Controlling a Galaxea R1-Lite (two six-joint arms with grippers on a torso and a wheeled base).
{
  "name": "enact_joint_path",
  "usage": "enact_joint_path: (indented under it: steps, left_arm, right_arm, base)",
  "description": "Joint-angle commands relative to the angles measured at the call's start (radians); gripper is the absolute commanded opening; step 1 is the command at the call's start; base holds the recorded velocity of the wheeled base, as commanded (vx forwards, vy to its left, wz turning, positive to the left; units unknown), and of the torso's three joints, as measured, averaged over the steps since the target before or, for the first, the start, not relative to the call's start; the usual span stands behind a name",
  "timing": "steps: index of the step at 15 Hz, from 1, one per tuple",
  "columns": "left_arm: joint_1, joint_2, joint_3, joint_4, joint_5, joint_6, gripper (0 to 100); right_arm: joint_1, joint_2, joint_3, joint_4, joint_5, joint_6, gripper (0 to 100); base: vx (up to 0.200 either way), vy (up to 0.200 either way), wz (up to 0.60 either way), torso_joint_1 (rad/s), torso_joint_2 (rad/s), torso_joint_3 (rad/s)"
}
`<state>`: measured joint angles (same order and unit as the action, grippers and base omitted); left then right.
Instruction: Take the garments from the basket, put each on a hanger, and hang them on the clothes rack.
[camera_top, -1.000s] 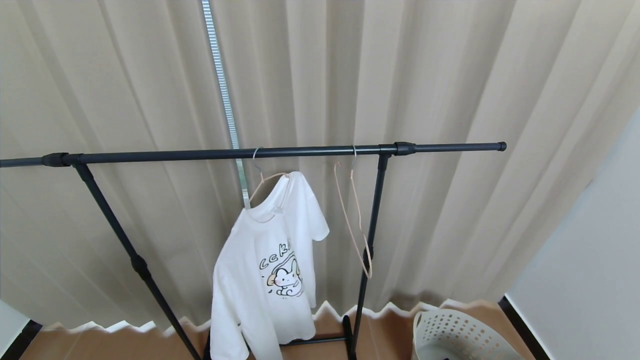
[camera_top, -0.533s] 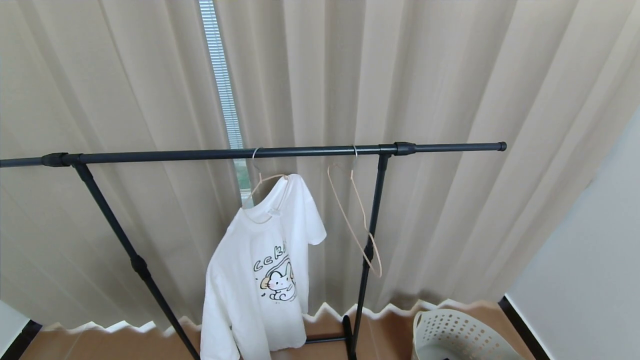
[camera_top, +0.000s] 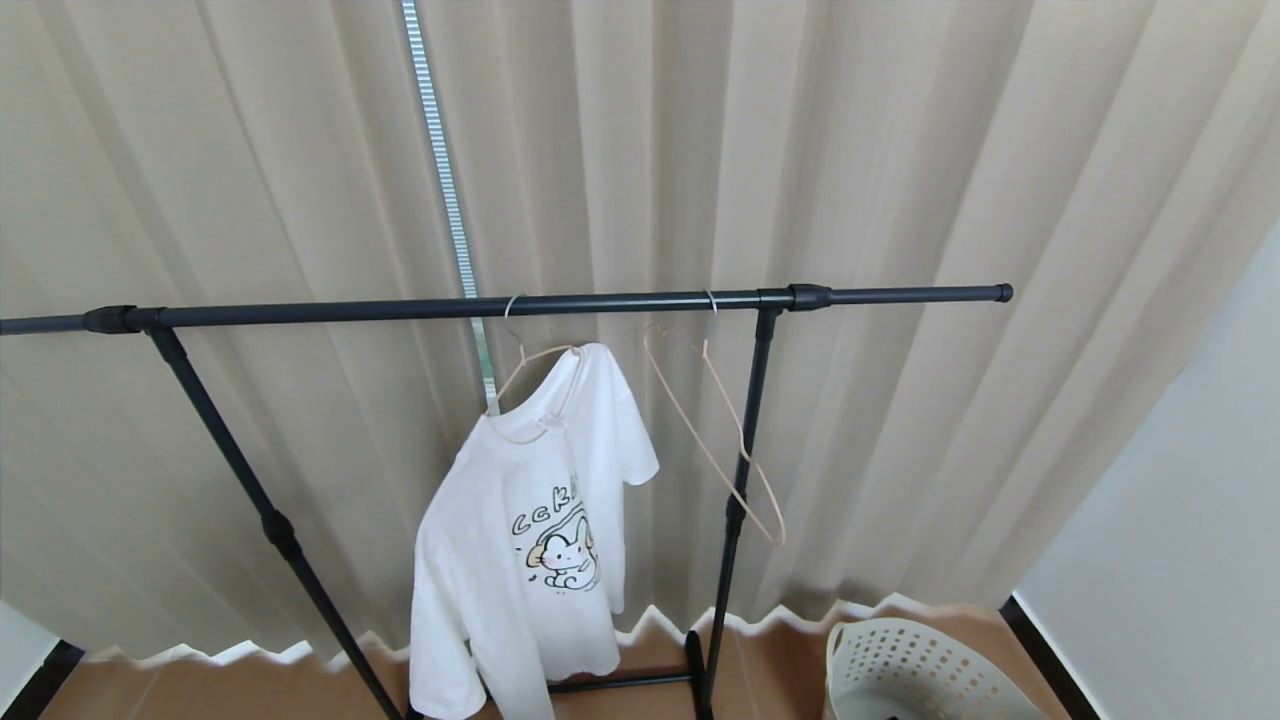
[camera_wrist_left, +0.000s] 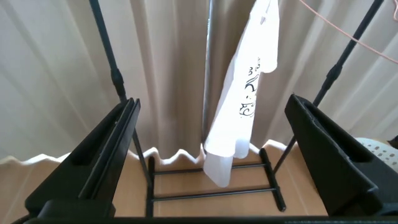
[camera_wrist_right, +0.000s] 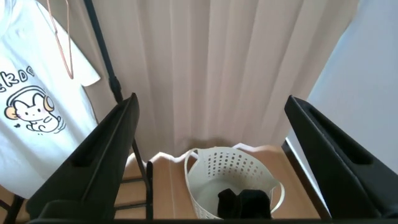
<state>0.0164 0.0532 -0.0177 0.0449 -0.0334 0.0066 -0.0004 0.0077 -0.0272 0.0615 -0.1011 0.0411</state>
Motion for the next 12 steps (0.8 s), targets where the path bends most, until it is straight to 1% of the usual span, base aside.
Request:
enact_joint_path:
  steps: [1, 3, 5, 10, 12]
  left_arm:
    - [-0.033, -0.053, -0.001, 0.001, -0.014, 0.001, 100]
    - [-0.030, -0.053, -0.002, 0.003, -0.029, 0.000, 100]
    - [-0.030, -0.053, -0.002, 0.003, -0.033, 0.000, 100]
    - [-0.029, -0.053, 0.001, 0.000, -0.033, -0.008, 100]
    - [-0.029, -0.053, 0.001, 0.000, -0.033, -0.010, 100]
  right_arm:
    - [0.002, -0.005, 0.000, 0.001, 0.004, -0.003, 100]
    - [0.003, -0.005, 0.000, 0.001, 0.015, -0.004, 100]
    - [0.003, -0.005, 0.000, 0.001, 0.050, -0.013, 100]
    - [0.003, -0.005, 0.000, 0.001, 0.054, -0.013, 100]
    - [0.003, -0.006, 0.000, 0.001, 0.054, -0.013, 100]
  base:
    - [0.000, 0.000, 0.00, 0.000, 0.00, 0.000]
    - [0.000, 0.000, 0.00, 0.000, 0.00, 0.000]
    - [0.000, 0.000, 0.00, 0.000, 0.00, 0.000]
    - [0.000, 0.000, 0.00, 0.000, 0.00, 0.000]
    - [0.000, 0.000, 0.00, -0.097, 0.22, 0.102]
